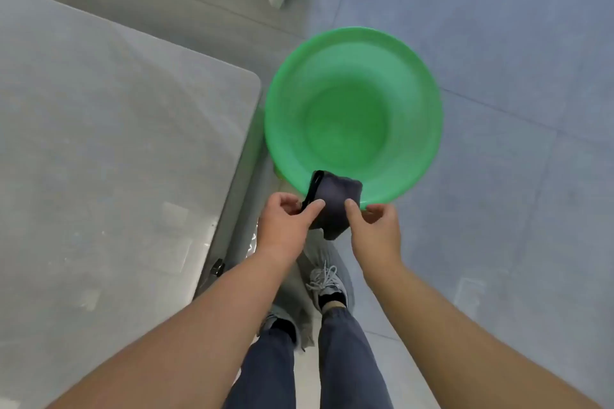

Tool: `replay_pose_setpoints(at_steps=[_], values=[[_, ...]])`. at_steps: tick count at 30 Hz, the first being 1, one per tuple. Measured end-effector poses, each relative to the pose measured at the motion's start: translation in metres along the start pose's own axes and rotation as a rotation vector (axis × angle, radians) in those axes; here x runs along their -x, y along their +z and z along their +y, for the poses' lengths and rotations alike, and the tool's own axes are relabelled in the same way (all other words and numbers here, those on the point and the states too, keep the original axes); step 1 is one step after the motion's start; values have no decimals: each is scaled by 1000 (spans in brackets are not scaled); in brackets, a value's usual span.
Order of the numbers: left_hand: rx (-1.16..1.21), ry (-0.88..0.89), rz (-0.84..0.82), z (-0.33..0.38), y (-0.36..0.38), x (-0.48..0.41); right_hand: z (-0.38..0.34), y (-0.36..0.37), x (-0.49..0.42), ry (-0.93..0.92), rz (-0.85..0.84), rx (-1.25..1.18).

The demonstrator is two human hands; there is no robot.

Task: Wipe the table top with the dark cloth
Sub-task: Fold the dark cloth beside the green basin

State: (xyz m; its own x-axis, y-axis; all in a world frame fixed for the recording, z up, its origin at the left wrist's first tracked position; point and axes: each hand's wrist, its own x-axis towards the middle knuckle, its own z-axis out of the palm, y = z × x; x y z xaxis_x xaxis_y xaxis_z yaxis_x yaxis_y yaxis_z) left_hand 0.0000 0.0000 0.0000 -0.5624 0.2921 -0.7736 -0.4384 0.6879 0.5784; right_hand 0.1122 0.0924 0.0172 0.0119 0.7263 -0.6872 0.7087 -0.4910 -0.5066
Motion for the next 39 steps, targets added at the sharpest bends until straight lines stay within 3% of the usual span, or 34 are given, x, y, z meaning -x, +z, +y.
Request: replay_pose_setpoints(at_steps=[12,20,27,39], values=[[43,-13,-124,20,11,17,-12,-1,2,14,-4,-103],[173,170,-152,52,-27,56,-60,-28,44,-172,-133,-188],[323,246,63,69,-127,86,-121,16,116,-334,-374,-175],[497,133,352,45,-319,108,-213,178,238,-449,-736,144]])
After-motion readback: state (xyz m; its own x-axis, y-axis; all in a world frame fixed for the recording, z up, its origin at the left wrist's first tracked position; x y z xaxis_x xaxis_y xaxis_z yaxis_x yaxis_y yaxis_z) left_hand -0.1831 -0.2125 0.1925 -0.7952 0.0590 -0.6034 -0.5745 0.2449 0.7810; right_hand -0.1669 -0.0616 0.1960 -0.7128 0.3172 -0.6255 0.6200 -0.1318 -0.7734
